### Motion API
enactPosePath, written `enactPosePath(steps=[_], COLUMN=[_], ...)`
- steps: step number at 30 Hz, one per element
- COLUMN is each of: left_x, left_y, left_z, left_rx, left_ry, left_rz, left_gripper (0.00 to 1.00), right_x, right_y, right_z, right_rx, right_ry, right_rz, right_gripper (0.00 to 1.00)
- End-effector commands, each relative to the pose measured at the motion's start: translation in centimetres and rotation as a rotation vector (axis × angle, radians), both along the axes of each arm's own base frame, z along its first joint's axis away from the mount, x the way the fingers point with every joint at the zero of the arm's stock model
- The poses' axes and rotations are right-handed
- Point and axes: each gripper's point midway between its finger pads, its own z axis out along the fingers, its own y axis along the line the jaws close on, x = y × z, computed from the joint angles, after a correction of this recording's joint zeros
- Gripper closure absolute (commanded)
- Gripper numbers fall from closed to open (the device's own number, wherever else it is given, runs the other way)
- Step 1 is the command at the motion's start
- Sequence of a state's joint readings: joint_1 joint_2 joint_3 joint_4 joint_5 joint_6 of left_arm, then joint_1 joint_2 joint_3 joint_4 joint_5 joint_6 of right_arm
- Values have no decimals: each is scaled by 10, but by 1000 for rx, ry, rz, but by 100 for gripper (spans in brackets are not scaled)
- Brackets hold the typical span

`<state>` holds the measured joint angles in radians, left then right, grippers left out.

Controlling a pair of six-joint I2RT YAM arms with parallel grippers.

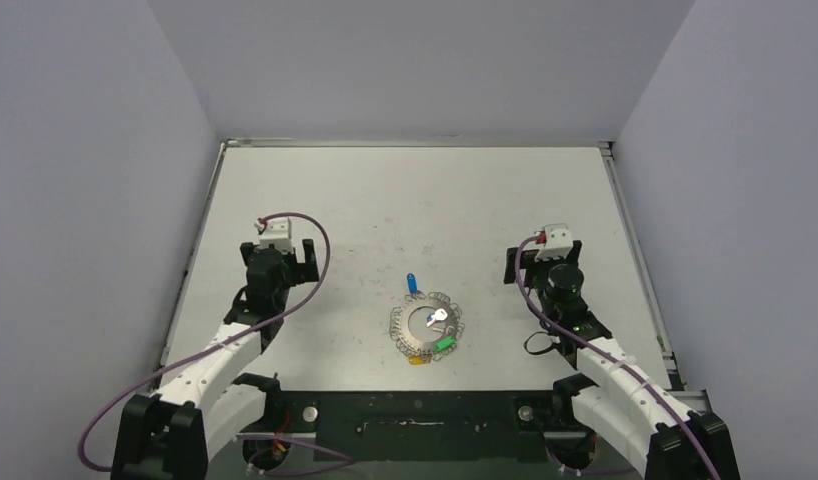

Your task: Put the keys on the keyring

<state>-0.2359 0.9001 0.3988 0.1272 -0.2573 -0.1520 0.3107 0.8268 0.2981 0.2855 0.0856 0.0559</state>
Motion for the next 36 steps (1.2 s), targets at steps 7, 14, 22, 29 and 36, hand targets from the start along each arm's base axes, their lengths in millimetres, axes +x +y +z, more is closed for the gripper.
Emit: enactPosePath(steps=[7,14,22,29,36], left_x=[50,67,74,73,75], left_y=[30,53,73,70,71], left_z=[-49,-60,-76,-73,-73], left_rx=[71,96,60,84,103], left_ry=[-17,-115,-46,-81,-77], left_rz=[-11,-22,87,91,85], left_gripper=[3,3,3,3,3], right_x=[23,45,63,82,84], right_y=[-52,-68,-73,-82,-81], right_z=[-37,-39,-75,-81,-81], right_rx=[-126,-112,-124,-111,-101], right_ry=[-33,-79,-24,51,56], right_rz=[-245,-298,-321,-381,-372], right_gripper=[0,0,0,0,0])
